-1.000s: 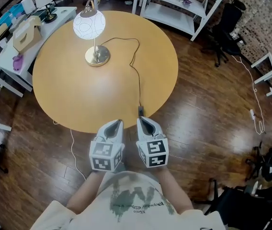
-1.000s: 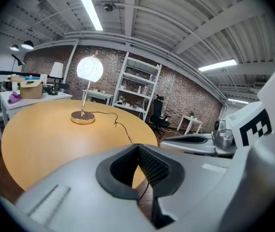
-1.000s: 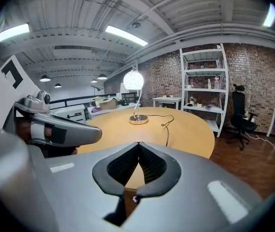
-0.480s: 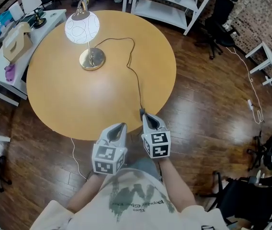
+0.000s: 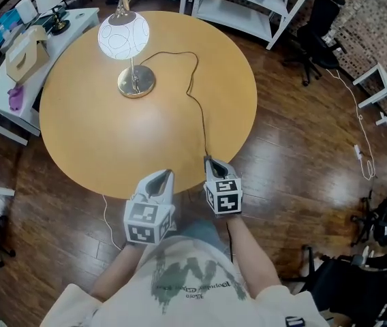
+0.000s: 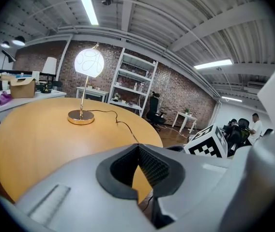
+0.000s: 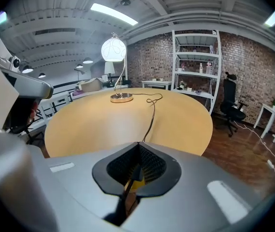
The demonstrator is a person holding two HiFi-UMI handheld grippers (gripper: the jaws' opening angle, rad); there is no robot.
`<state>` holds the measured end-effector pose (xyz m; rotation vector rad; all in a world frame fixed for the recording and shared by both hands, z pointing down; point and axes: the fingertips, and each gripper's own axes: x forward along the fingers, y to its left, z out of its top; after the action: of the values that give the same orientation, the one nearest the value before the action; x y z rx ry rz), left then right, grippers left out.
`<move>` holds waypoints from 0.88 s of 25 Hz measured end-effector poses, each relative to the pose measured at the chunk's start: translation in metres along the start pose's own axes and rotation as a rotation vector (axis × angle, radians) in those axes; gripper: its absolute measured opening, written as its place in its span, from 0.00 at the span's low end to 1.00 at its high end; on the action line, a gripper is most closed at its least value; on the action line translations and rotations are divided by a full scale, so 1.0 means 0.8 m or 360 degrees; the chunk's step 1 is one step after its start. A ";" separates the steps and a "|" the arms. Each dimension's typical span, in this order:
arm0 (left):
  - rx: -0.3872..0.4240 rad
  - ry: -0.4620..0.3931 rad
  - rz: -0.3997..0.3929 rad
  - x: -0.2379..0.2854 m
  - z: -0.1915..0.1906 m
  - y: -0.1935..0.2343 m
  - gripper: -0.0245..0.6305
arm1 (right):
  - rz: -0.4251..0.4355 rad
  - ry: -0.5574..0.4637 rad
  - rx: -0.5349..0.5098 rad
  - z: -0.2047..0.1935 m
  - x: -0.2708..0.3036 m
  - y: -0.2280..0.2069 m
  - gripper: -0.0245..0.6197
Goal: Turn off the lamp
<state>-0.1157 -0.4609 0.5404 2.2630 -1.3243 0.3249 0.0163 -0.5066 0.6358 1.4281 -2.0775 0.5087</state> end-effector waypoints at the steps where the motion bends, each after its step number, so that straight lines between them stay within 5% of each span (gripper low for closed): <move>1: 0.0003 -0.0003 0.0005 0.000 0.001 0.002 0.04 | -0.0001 0.0010 -0.0007 -0.001 0.004 0.000 0.04; 22: 0.0010 -0.0022 0.0067 -0.002 0.007 0.012 0.04 | -0.0047 0.0024 -0.0023 -0.010 0.023 -0.005 0.04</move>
<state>-0.1254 -0.4662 0.5379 2.2487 -1.3813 0.3288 0.0167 -0.5161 0.6539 1.4403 -2.0414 0.4902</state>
